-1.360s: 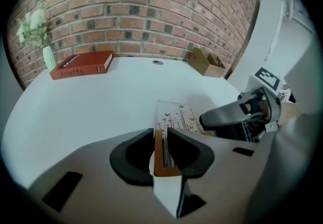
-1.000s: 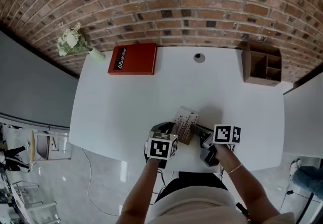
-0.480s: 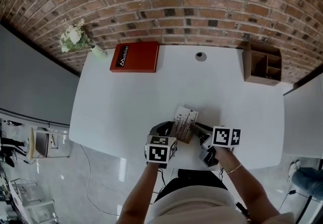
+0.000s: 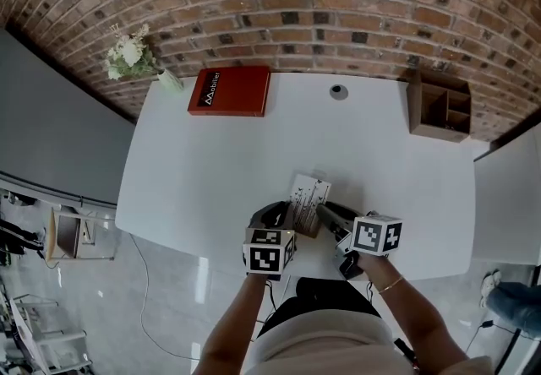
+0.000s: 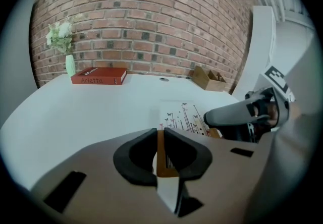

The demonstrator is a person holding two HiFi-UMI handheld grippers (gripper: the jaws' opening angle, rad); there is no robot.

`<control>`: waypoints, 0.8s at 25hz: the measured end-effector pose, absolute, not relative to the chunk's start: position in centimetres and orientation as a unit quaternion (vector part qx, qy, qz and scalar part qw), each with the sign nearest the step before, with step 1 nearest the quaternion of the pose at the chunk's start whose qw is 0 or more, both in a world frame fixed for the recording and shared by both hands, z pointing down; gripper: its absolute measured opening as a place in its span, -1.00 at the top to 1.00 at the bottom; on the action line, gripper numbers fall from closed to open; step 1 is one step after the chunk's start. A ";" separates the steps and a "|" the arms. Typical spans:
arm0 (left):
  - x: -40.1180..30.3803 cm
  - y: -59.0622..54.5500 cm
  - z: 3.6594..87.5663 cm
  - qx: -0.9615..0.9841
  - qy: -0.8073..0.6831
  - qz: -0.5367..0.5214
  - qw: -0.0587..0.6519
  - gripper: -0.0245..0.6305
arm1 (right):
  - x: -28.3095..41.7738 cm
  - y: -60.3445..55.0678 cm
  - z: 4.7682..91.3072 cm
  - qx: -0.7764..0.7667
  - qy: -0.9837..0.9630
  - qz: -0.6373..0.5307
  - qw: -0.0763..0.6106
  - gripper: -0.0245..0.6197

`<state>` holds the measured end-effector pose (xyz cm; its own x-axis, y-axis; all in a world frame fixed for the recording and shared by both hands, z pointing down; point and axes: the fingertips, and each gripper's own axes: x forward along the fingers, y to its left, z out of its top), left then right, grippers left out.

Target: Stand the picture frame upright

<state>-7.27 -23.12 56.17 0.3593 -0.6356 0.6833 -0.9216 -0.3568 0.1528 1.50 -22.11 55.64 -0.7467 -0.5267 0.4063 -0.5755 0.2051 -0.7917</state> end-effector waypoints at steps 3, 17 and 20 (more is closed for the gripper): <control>-7.4 -22.6 56.0 0.781 -0.502 0.262 0.263 0.80 | 1.7 -21.8 55.7 0.360 -0.779 0.512 0.025 0.64; -7.9 -20.5 55.4 0.788 -0.507 0.250 0.243 0.81 | 1.3 -19.8 55.3 0.373 -0.805 0.460 0.042 0.78; -8.1 -20.2 55.0 0.789 -0.510 0.247 0.238 0.81 | 1.1 -19.6 54.5 0.378 -0.820 0.427 0.050 0.80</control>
